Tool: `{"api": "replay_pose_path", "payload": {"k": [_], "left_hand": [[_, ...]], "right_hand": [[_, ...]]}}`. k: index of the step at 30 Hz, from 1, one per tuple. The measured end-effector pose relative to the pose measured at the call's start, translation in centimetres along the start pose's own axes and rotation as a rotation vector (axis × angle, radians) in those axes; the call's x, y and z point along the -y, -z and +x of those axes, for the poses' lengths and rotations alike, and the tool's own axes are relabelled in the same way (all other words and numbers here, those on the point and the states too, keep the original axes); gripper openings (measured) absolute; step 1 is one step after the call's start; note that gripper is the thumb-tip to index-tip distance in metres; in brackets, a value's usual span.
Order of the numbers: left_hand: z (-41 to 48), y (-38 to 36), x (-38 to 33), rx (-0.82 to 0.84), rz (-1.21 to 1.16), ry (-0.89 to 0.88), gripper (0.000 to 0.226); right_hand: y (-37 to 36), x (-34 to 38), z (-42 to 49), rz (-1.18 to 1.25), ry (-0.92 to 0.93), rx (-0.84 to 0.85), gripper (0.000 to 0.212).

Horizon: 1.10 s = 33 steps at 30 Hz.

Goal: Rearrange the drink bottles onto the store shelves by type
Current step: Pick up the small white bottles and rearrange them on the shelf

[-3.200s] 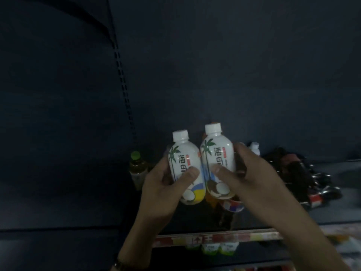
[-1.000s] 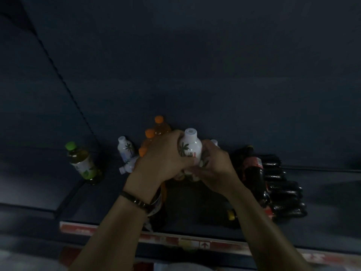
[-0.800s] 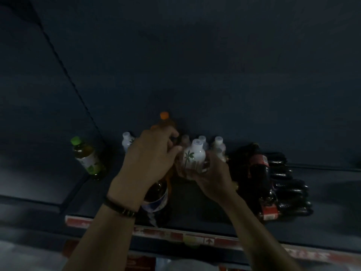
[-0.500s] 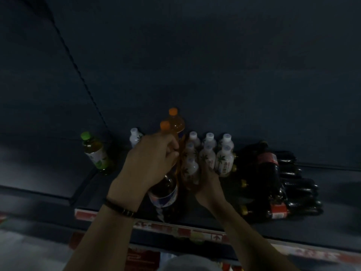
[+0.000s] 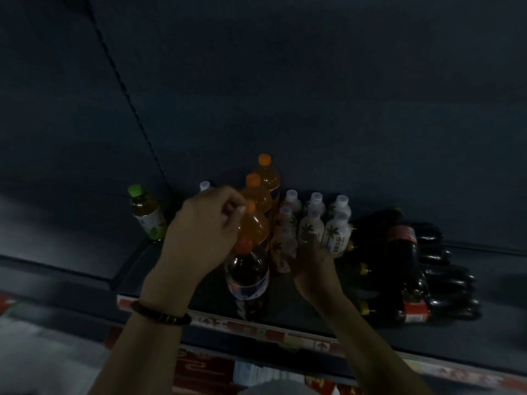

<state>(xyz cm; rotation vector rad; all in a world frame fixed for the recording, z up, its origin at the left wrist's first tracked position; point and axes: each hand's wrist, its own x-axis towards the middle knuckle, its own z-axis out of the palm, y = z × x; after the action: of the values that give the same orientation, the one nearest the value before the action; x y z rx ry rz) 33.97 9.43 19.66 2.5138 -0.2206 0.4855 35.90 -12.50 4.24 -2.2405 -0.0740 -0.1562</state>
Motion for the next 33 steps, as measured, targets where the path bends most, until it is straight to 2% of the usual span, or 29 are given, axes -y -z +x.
{"api": "replay_pose_path", "payload": {"k": [2, 4, 6, 8, 10, 13, 17, 18, 21, 23, 25, 28, 33], "left_hand": [[-0.5, 0.0, 2.1, -0.042, -0.019, 0.045, 0.01], [-1.1, -0.7, 4.9, -0.05, -0.033, 0.094, 0.014], [-1.3, -2.1, 8.6, 0.039, 0.013, 0.151, 0.019], [-1.0, -3.6, 12.7, 0.182, 0.056, 0.23, 0.036], [-0.5, -5.1, 16.2, 0.269, 0.058, 0.231, 0.044], [0.1, -6.0, 19.1, 0.284, 0.099, 0.183, 0.042], [2.4, -8.6, 21.7, 0.378, -0.037, 0.251, 0.058], [3.2, -10.5, 23.6, 0.398, -0.06, 0.262, 0.056], [3.8, -10.7, 23.5, 0.504, -0.107, 0.217, 0.038], [3.3, -9.5, 22.2, 0.511, -0.25, 0.244, 0.038], [3.0, -9.6, 22.1, 0.478, -0.369, 0.263, 0.038], [1.8, -9.6, 22.7, 0.418, -0.393, 0.268, 0.029], [-0.9, -8.1, 25.3, 0.185, -0.415, 0.385, 0.01]], "right_hand": [[2.4, 2.1, -0.6, 0.064, -0.036, -0.015, 0.024], [5.0, 4.3, -1.1, 0.016, 0.003, -0.086, 0.01], [6.9, 6.9, -1.9, -0.015, 0.13, -0.244, 0.008], [7.4, 10.0, -2.9, 0.034, 0.244, -0.388, 0.009], [6.9, 13.4, -4.3, 0.045, 0.258, -0.438, 0.01], [4.8, 18.3, -6.0, 0.032, 0.248, -0.379, 0.014], [-0.3, 22.6, -6.5, 0.058, 0.175, -0.208, 0.005], [-1.9, 23.1, -6.2, 0.039, 0.157, -0.168, 0.005], [-6.7, 23.7, -5.1, 0.023, 0.121, -0.141, 0.006], [-9.5, 23.5, -4.4, 0.01, 0.069, -0.105, 0.009], [-11.7, 22.8, -3.9, -0.029, 0.027, -0.07, 0.012], [-13.5, 21.6, -2.9, -0.061, -0.02, -0.065, 0.013], [-15.3, 20.0, 1.1, -0.083, -0.228, -0.011, 0.013]]}}
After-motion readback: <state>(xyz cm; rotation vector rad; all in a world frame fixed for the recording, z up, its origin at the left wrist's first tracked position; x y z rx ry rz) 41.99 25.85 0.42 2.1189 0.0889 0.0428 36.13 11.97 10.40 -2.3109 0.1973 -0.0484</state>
